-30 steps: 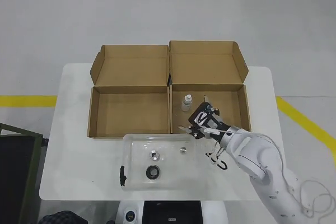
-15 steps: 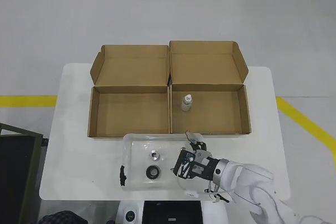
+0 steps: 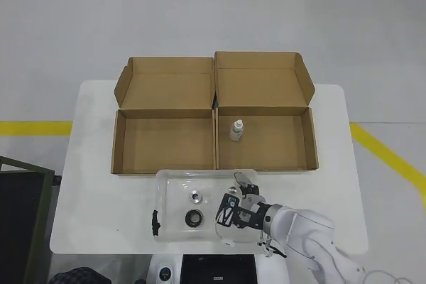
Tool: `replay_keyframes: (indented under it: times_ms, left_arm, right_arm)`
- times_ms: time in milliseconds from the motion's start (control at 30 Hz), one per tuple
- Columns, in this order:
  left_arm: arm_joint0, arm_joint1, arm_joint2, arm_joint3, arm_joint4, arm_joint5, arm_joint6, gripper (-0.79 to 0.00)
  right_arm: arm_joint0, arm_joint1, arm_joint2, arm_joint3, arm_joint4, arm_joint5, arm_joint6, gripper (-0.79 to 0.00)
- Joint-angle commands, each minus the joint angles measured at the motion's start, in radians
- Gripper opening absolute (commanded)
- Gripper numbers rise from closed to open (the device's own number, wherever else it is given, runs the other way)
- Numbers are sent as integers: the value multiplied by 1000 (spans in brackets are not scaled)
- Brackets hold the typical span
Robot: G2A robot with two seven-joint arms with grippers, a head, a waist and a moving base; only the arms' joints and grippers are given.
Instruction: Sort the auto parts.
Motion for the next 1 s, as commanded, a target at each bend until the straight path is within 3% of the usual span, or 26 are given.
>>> replay_keyframes:
  times_ms: [0, 167, 400, 533, 600, 733, 833, 967]
  left_arm:
    - [0, 0, 0, 0, 0, 0, 0, 0]
    - [0, 0, 0, 0, 0, 0, 0, 0]
    - [0, 0, 0, 0, 0, 0, 0, 0]
    - [0, 0, 0, 0, 0, 0, 0, 0]
    - [0, 0, 0, 0, 0, 0, 0, 0]
    - [0, 0, 0, 0, 0, 0, 0, 0]
    - [0, 0, 0, 0, 0, 0, 0, 0]
    - [0, 0, 0, 0, 0, 0, 0, 0]
  right_arm:
    - [10, -2, -11, 10, 1, 3, 14, -28]
    - [38, -8, -35, 35, -9, 29, 48, -135]
    - [64, -16, -65, 64, -23, 69, 81, -95]
    - [81, -22, -85, 83, -43, 90, 102, -154]
    - [90, -25, -96, 87, -68, 110, 118, -135]
    - [102, -32, -125, 97, -103, 131, 146, -203]
    - [113, -37, -139, 111, -109, 142, 160, -351]
    - [122, -43, -153, 126, -114, 152, 172, -409]
